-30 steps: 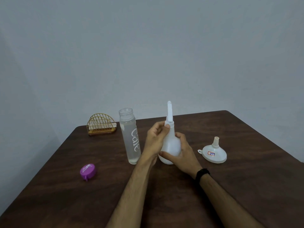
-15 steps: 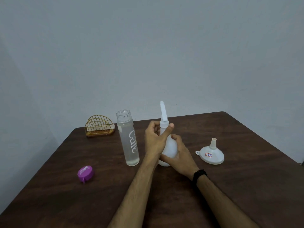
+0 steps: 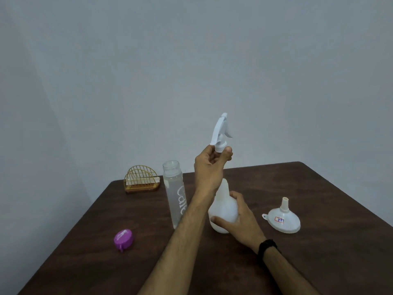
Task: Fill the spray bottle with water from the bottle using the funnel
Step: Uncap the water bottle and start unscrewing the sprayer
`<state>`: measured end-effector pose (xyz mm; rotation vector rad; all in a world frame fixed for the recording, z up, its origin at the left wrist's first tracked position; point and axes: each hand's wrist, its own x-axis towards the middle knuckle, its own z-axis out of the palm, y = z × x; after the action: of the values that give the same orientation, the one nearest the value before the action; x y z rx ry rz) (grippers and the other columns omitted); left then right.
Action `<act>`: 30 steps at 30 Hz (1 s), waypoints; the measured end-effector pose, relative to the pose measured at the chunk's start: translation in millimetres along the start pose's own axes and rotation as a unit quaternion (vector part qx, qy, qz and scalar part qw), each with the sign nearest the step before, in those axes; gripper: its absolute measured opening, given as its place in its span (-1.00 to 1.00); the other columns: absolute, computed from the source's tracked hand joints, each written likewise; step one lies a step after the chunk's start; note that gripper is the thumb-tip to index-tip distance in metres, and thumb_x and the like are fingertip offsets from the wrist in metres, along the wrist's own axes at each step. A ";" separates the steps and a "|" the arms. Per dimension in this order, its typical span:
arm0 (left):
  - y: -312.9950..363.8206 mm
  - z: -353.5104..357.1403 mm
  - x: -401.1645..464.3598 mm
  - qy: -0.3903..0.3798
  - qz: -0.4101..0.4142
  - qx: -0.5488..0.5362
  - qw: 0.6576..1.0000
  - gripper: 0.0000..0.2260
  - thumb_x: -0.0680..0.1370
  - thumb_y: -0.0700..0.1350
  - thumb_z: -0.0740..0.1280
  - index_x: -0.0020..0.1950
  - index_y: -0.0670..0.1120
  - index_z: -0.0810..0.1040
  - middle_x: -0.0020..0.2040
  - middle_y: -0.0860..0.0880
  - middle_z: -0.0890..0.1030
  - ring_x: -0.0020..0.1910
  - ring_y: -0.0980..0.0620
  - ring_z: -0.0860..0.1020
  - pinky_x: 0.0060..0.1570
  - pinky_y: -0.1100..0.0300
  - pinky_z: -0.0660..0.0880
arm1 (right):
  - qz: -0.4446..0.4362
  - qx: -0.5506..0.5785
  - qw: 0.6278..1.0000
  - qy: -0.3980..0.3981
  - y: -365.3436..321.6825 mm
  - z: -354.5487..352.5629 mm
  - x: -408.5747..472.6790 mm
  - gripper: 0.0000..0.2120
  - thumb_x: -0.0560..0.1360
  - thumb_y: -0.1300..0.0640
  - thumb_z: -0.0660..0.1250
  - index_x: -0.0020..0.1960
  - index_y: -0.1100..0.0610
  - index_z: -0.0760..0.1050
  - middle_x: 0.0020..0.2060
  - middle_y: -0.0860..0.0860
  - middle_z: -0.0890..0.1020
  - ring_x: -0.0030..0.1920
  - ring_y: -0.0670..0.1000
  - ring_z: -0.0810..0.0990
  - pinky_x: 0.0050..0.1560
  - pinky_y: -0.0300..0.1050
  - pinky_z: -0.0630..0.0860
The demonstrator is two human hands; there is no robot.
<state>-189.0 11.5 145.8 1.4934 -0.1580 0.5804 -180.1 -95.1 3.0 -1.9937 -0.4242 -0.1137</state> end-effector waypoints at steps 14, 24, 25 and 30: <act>70.1 -15.5 31.5 0.048 0.077 -0.001 0.996 -0.80 0.53 0.01 0.42 0.13 0.03 0.59 -0.12 0.05 0.70 -0.07 0.11 0.68 0.16 0.10 0.56 | 0.036 -0.003 0.999 0.008 -15.4 -2.6 -1.8 0.01 0.07 -0.45 0.45 0.38 -0.18 0.12 0.25 -0.20 0.36 0.24 -0.13 0.41 0.29 -0.11 0.42; 97.7 -73.4 31.2 0.104 0.069 0.026 0.992 -0.83 0.56 0.05 0.40 -0.03 -0.05 0.64 -0.29 0.06 0.65 -0.31 0.17 0.58 -0.28 0.27 0.50 | 0.007 0.002 1.000 0.017 -0.3 -1.1 -4.6 -0.10 0.06 -0.54 0.46 0.27 -0.36 0.14 0.20 -0.28 0.39 0.14 -0.20 0.46 0.12 -0.17 0.47; 98.0 -83.2 27.4 0.106 0.066 0.032 0.992 -0.83 0.56 0.04 0.41 -0.05 -0.05 0.64 -0.30 0.06 0.64 -0.32 0.17 0.57 -0.30 0.27 0.49 | 0.006 0.003 1.000 0.018 0.0 -1.0 -4.5 -0.10 0.06 -0.53 0.47 0.28 -0.35 0.15 0.21 -0.26 0.41 0.14 -0.18 0.47 0.13 -0.14 0.49; 98.2 -142.0 1.6 0.152 0.037 0.037 0.987 -0.81 0.54 0.03 0.43 -0.03 -0.09 0.65 -0.32 0.03 0.63 -0.36 0.15 0.54 -0.40 0.28 0.46 | 0.009 -0.007 1.000 0.019 -1.6 -2.9 -6.7 -0.03 0.13 -0.42 0.50 0.41 -0.13 0.20 0.26 -0.08 0.46 0.18 -0.01 0.49 0.18 -0.01 0.49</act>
<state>-267.7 145.9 220.3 1.4562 0.0456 0.8748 -186.5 -98.7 3.9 -2.0050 -0.3813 -0.1440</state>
